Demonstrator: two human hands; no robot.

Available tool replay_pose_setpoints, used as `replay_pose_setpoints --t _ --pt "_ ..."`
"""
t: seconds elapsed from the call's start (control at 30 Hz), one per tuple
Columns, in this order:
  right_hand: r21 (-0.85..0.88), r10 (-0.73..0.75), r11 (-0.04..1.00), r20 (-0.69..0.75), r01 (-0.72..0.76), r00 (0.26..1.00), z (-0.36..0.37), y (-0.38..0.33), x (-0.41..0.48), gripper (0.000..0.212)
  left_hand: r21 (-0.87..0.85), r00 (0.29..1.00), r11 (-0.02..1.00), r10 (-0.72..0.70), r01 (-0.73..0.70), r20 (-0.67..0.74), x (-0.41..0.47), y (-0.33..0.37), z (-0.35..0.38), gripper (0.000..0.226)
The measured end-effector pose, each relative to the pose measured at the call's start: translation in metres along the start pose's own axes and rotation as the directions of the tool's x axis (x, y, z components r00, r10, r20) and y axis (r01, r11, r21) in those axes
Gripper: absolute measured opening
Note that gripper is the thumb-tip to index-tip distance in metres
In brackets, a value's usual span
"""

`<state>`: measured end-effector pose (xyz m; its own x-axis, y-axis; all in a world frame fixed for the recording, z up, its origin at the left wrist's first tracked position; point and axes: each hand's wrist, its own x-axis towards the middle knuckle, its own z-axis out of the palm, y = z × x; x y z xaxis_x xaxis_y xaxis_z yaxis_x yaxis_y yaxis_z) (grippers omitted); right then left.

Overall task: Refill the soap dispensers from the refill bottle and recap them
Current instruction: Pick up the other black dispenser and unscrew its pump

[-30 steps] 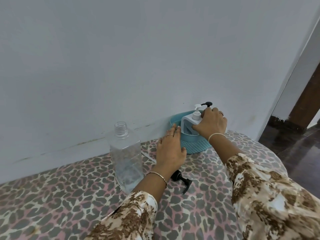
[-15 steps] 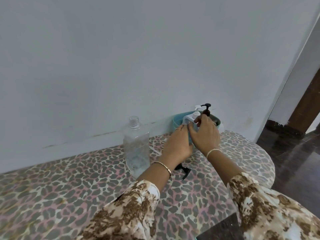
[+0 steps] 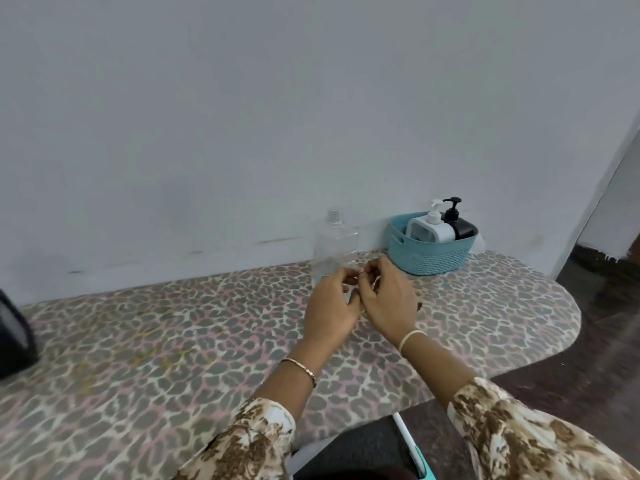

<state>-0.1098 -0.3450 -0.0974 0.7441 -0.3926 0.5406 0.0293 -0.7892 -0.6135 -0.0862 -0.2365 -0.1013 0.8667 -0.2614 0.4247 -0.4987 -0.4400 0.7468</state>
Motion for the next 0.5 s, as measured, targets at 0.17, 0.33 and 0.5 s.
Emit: replay_pose_setpoints --t 0.17,0.33,0.5 --pt "0.016 -0.045 0.999 0.143 0.044 0.989 0.035 -0.033 -0.025 0.009 0.039 0.993 0.995 -0.093 0.096 -0.074 -0.020 -0.037 -0.049 0.019" --pt "0.005 -0.057 0.998 0.312 0.059 0.948 0.070 -0.055 -0.039 0.011 0.095 0.960 0.972 -0.190 0.213 -0.205 -0.031 -0.075 -0.094 0.030" --pt "0.024 -0.149 0.988 0.404 0.153 0.902 0.097 -0.069 -0.044 0.012 0.237 0.793 0.912 -0.137 0.335 -0.594 -0.038 -0.111 -0.151 0.047"
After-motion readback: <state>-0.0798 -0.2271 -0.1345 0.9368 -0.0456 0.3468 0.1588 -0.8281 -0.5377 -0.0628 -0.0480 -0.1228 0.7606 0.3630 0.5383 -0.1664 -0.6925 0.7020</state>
